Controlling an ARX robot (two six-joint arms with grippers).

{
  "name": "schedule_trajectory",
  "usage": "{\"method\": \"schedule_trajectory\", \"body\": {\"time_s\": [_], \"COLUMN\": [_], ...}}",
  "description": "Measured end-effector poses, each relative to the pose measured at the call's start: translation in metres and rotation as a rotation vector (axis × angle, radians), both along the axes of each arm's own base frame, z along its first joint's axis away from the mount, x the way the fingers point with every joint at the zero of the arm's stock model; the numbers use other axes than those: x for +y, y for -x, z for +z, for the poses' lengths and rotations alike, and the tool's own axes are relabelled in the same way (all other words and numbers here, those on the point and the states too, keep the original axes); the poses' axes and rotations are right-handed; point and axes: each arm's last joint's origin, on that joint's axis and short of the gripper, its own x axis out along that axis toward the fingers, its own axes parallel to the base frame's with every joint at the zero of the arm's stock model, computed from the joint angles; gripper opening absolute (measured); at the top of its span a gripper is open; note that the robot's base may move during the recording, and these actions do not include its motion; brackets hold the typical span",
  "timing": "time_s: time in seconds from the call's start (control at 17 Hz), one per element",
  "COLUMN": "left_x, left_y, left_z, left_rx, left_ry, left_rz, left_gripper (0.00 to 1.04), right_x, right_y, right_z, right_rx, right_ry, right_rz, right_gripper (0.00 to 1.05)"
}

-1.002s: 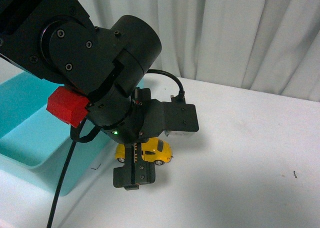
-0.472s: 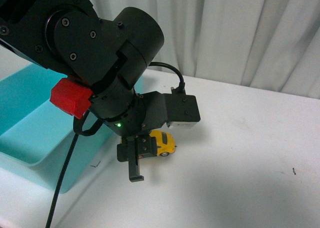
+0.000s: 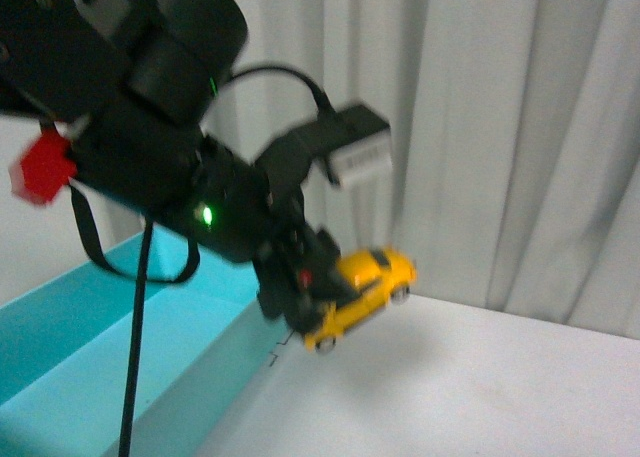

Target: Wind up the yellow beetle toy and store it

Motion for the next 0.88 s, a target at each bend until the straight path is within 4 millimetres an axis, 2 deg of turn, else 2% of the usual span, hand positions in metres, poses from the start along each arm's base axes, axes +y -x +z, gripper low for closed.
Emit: {"method": "schedule_trajectory", "body": {"time_s": [0.06,0.12,0.18,0.29,0.41,0.65,0.88], "left_x": [0.021,0.039,0.064,0.101,0.112,0.138,0.142], "left_y": [-0.001,-0.002,-0.003,-0.004,-0.003,-0.007,-0.012], "left_z": [0.020,0.031,0.035,0.022,0.011,-0.029,-0.060], "left_rx": [-0.073,-0.113,-0.135,-0.116,-0.098,-0.020,0.046], "left_ry": [0.043,0.054,0.039,-0.034,-0.067,-0.176,-0.200], "left_rz": [0.093,0.175,0.304,0.479,0.533,0.650,0.668], "left_gripper": [0.32,0.32,0.32,0.32,0.32,0.32,0.32], "right_x": [0.000,0.000,0.000,0.000,0.000,0.000,0.000], "right_y": [0.000,0.000,0.000,0.000,0.000,0.000,0.000], "right_z": [0.000,0.000,0.000,0.000,0.000,0.000,0.000], "right_rx": [0.000,0.000,0.000,0.000,0.000,0.000,0.000], "right_ry": [0.000,0.000,0.000,0.000,0.000,0.000,0.000], "right_rz": [0.000,0.000,0.000,0.000,0.000,0.000,0.000], "right_gripper": [0.98,0.98,0.98,0.98,0.98,0.98,0.98]}}
